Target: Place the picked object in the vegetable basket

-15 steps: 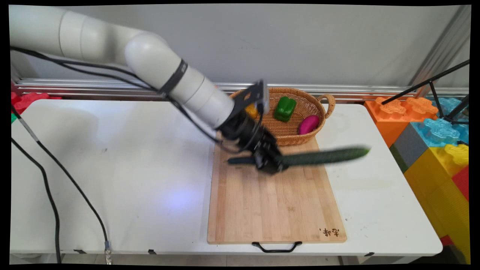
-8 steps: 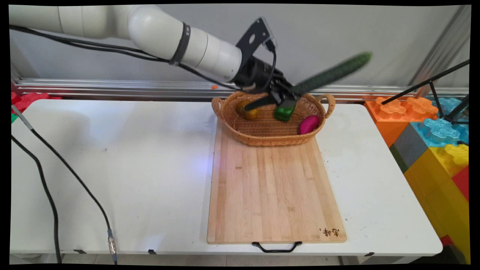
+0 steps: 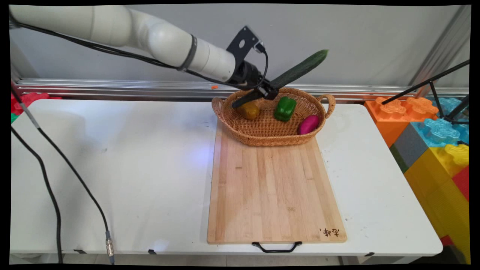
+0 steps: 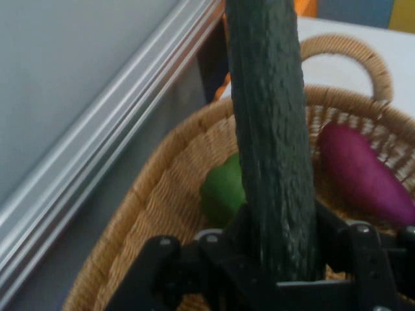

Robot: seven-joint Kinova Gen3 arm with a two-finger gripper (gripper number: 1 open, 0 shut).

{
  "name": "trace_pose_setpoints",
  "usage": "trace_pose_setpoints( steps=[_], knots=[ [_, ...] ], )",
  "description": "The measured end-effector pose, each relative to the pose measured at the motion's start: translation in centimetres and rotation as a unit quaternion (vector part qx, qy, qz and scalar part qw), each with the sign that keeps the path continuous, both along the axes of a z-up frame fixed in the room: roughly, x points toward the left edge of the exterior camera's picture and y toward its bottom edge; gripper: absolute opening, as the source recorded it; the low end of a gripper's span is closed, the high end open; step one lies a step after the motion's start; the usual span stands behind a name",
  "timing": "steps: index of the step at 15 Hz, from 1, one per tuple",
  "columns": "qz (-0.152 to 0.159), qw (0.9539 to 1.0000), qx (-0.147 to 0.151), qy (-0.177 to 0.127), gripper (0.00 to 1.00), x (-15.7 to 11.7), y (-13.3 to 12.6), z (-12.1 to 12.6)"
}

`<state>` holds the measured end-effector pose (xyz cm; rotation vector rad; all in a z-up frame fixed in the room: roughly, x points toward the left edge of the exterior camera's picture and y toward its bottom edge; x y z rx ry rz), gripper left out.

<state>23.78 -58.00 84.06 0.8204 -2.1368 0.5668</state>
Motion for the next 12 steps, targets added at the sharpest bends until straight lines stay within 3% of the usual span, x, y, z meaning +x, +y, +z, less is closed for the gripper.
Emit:
trace_pose_setpoints(
  steps=[5, 10, 11, 12],
  knots=[
    [0.029, 0.9989, 0.036, 0.014, 0.00, -0.3, -1.1, -3.1],
    [0.032, 0.9981, 0.046, 0.023, 0.00, -1.2, -1.6, -4.3],
    [0.032, 0.9982, 0.046, 0.021, 1.00, -1.2, -1.6, -4.4],
    [0.031, 0.9983, 0.046, 0.017, 1.00, -1.3, -1.6, -4.6]
  ],
)
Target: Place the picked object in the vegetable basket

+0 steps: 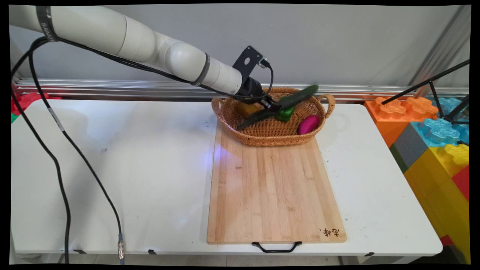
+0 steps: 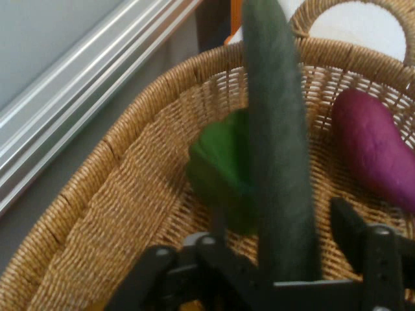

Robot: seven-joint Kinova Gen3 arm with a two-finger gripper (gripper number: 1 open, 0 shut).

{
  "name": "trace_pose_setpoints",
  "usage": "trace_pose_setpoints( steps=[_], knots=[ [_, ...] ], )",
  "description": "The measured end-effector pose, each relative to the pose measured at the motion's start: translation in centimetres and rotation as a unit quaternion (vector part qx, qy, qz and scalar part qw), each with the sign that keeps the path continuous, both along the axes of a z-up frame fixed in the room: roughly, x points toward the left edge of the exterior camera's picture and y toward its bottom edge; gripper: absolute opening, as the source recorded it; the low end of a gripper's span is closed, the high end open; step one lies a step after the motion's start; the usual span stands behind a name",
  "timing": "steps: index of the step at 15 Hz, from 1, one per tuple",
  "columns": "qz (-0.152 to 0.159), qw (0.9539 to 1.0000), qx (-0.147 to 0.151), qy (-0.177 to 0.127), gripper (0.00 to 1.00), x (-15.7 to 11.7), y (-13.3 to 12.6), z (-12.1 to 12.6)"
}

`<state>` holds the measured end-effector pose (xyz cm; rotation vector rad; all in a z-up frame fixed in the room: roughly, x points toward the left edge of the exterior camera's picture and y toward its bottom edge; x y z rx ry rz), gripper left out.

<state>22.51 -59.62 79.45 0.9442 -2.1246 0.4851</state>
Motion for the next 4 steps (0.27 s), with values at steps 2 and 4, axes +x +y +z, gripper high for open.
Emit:
trace_pose_setpoints(
  steps=[2, 4],
  knots=[
    [-0.001, 1.0000, 0.001, -0.006, 1.00, -0.10, 0.01, -0.28],
    [-0.004, 0.9999, 0.003, -0.010, 1.00, -0.28, 0.10, -0.39]
  ],
)
